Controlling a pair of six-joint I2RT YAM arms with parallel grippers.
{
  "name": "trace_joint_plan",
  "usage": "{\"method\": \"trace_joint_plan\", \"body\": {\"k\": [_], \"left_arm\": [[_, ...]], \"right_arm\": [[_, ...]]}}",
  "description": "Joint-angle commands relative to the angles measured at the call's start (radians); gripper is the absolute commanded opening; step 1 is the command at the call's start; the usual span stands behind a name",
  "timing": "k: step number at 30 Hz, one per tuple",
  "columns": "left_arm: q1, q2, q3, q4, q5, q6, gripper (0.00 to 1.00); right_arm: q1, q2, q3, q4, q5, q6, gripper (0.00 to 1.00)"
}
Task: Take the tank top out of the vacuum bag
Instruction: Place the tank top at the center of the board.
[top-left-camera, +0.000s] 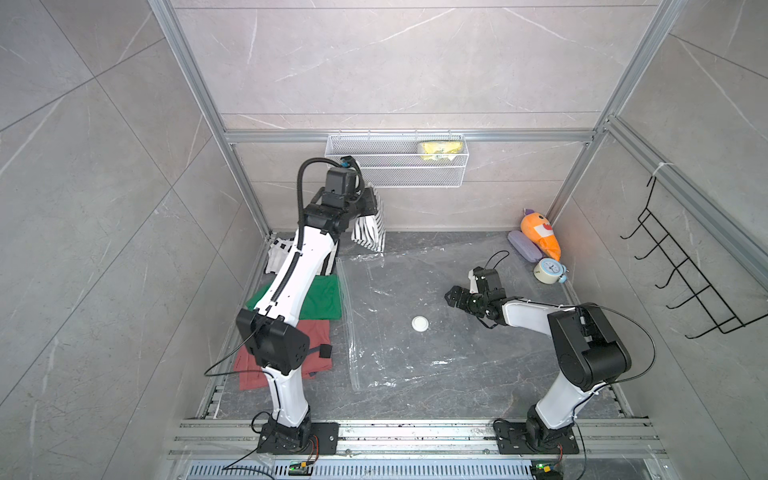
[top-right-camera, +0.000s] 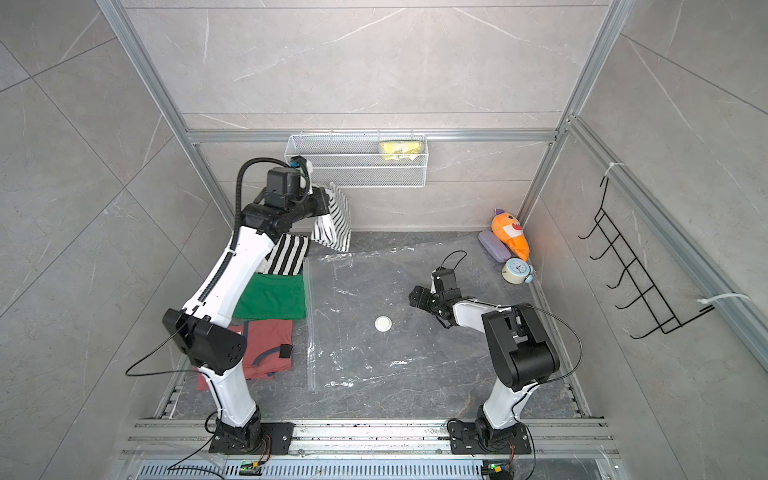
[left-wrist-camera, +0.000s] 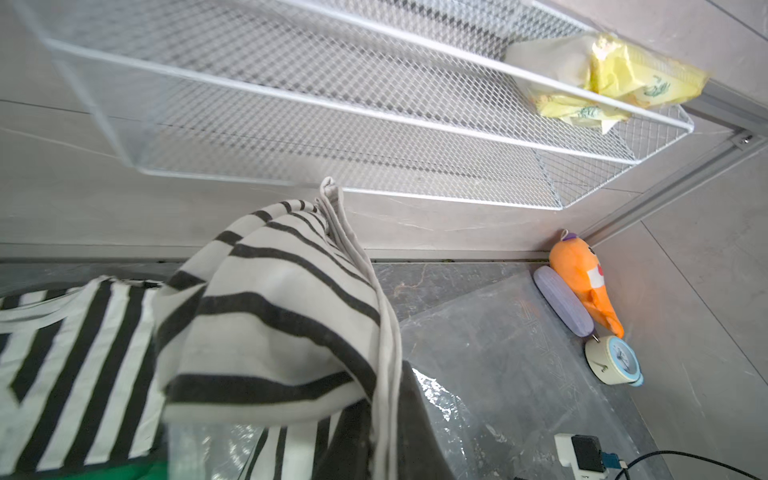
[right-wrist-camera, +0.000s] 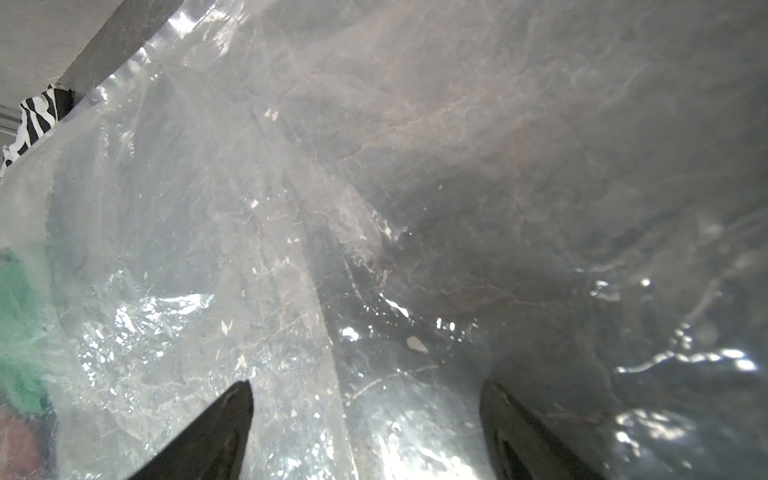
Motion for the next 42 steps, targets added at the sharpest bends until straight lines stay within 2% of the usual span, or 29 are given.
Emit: {"method": "trace_joint_plan", "body": {"k": [1, 5, 7, 10, 16, 19, 22, 26, 30, 34, 37, 38, 40, 41, 42], "left_arm": [[-0.034, 0.098, 0.113, 0.093, 0.085, -0.046, 0.0], [-0.06, 0.242, 0.267, 0.087, 0.191, -0.168, 0.0], [-0.061, 0.264, 0.263, 0.12, 0.237, -0.248, 0.0], [-0.061, 0.259, 0.191, 0.161, 0.244, -0.268, 0.0], [0.02, 0.242, -0.139, 0.328, 0.213, -0.295, 0.0], [0.1, 0.331, -0.151, 0.3, 0.308, -0.323, 0.0], [0.147, 0.434, -0.109, 0.234, 0.366, -0.273, 0.0], [0.16, 0.511, 0.069, 0.001, 0.354, -0.106, 0.0], [0.203, 0.578, 0.223, -0.17, 0.35, -0.034, 0.0], [0.24, 0.673, 0.41, -0.313, 0.437, 0.029, 0.0], [0.241, 0.683, 0.42, -0.282, 0.531, 0.07, 0.0], [0.242, 0.681, 0.422, -0.277, 0.535, 0.08, 0.02], [0.244, 0.675, 0.419, -0.265, 0.528, 0.106, 0.14], [0.245, 0.675, 0.411, -0.253, 0.525, 0.109, 0.14], [0.249, 0.675, 0.408, -0.24, 0.524, 0.108, 0.21]], "right_arm": [[0.006, -0.013, 0.014, -0.029, 0.01, -0.022, 0.87], [0.005, 0.001, 0.033, -0.058, 0.011, -0.023, 0.87], [0.006, 0.006, 0.039, -0.068, 0.015, -0.025, 0.86], [0.006, 0.011, 0.044, -0.078, 0.023, -0.025, 0.86], [0.008, 0.036, 0.058, -0.088, 0.011, -0.02, 0.85], [0.008, 0.048, 0.068, -0.099, 0.01, -0.019, 0.84], [0.008, 0.053, 0.071, -0.101, 0.011, -0.02, 0.84], [0.008, 0.059, 0.074, -0.104, 0.011, -0.022, 0.84], [0.009, 0.059, 0.076, -0.105, 0.008, -0.023, 0.84], [0.009, 0.06, 0.077, -0.105, 0.005, -0.022, 0.84], [0.012, 0.07, 0.08, -0.102, 0.003, -0.021, 0.83], [0.012, 0.073, 0.082, -0.102, 0.002, -0.019, 0.83], [0.014, 0.079, 0.085, -0.105, 0.0, -0.02, 0.82], [0.015, 0.077, 0.085, -0.103, -0.001, -0.02, 0.82], [0.014, 0.073, 0.083, -0.102, -0.001, -0.021, 0.82]]}}
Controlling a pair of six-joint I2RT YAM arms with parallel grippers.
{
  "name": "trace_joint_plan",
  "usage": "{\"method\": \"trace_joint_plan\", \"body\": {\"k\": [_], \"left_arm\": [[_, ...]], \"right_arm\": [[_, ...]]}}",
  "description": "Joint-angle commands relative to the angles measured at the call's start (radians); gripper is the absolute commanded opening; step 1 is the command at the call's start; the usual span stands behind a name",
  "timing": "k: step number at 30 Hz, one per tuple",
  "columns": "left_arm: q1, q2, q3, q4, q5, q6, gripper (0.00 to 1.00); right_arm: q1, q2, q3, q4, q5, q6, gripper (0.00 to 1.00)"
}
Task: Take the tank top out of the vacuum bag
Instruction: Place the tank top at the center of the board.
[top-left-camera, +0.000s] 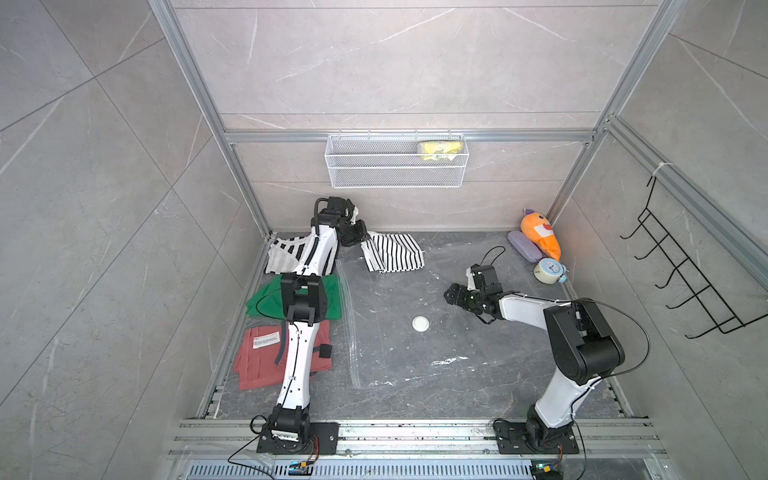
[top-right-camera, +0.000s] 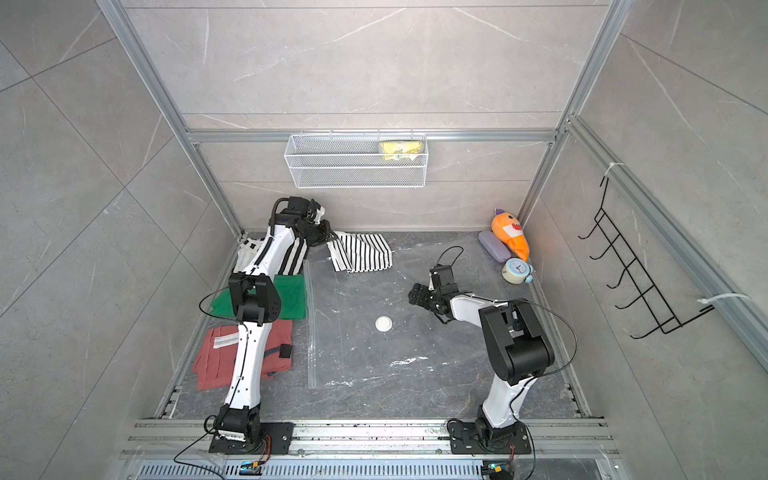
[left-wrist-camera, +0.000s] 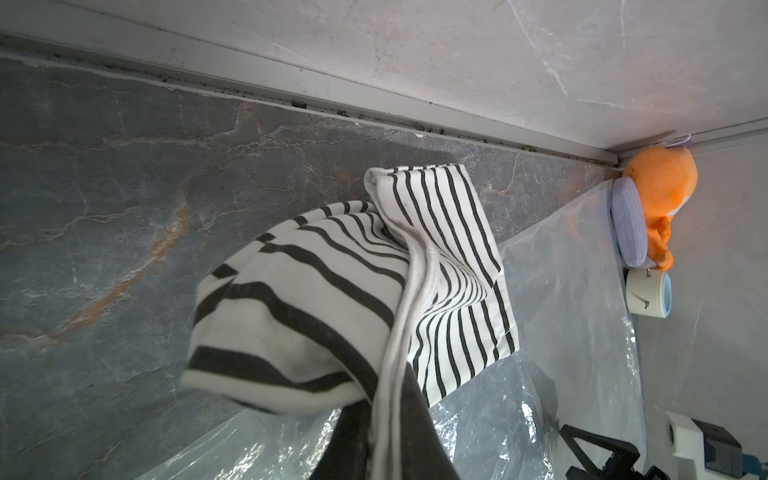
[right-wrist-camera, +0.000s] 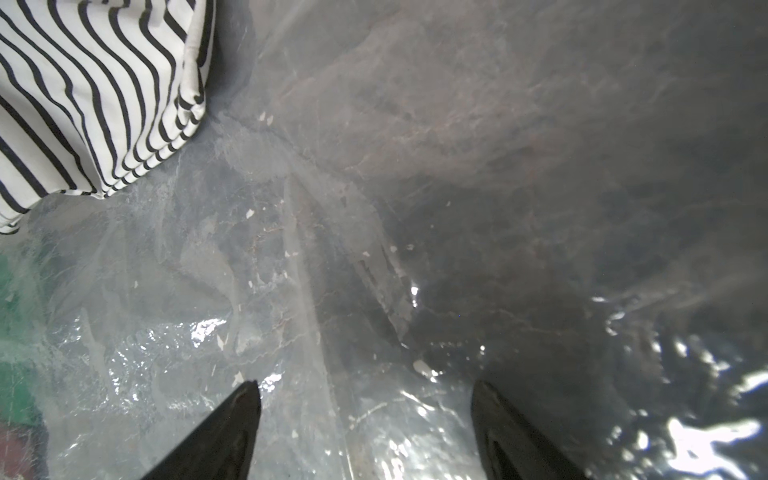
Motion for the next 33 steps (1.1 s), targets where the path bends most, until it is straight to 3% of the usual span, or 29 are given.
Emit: {"method": "trace_joint_plan", "body": {"k": [1, 2, 3, 11, 17, 21, 26, 33], "left_arm": [[0.012, 0.019, 0.015, -0.005, 0.052, 0.058, 0.42], [0.014, 0.016, 0.015, 0.005, 0.039, 0.054, 0.88], [0.017, 0.013, 0.013, 0.015, 0.017, 0.055, 0.99], [0.019, -0.133, -0.009, -0.062, -0.279, -0.007, 1.0], [-0.026, -0.395, -0.392, -0.055, -0.398, -0.126, 0.99], [-0.085, -0.495, -0.545, -0.016, -0.453, -0.137, 1.0], [-0.084, -0.472, -0.596, 0.008, -0.389, -0.176, 1.0], [-0.075, -0.352, -0.531, 0.054, -0.3, -0.181, 0.93]], "right_arm": [[0.011, 0.023, 0.008, -0.038, -0.004, -0.015, 0.82], [0.011, 0.022, 0.008, -0.037, -0.001, -0.015, 0.82], [0.011, 0.023, 0.007, -0.036, -0.004, -0.015, 0.82], [0.016, 0.022, 0.007, -0.032, -0.005, -0.015, 0.82], [0.016, 0.027, 0.007, -0.031, -0.005, -0.014, 0.82], [0.016, 0.035, 0.008, -0.029, -0.006, -0.01, 0.82], [0.018, 0.04, 0.011, -0.026, -0.016, -0.006, 0.82], [0.018, 0.04, 0.013, -0.029, -0.01, -0.006, 0.82]]}}
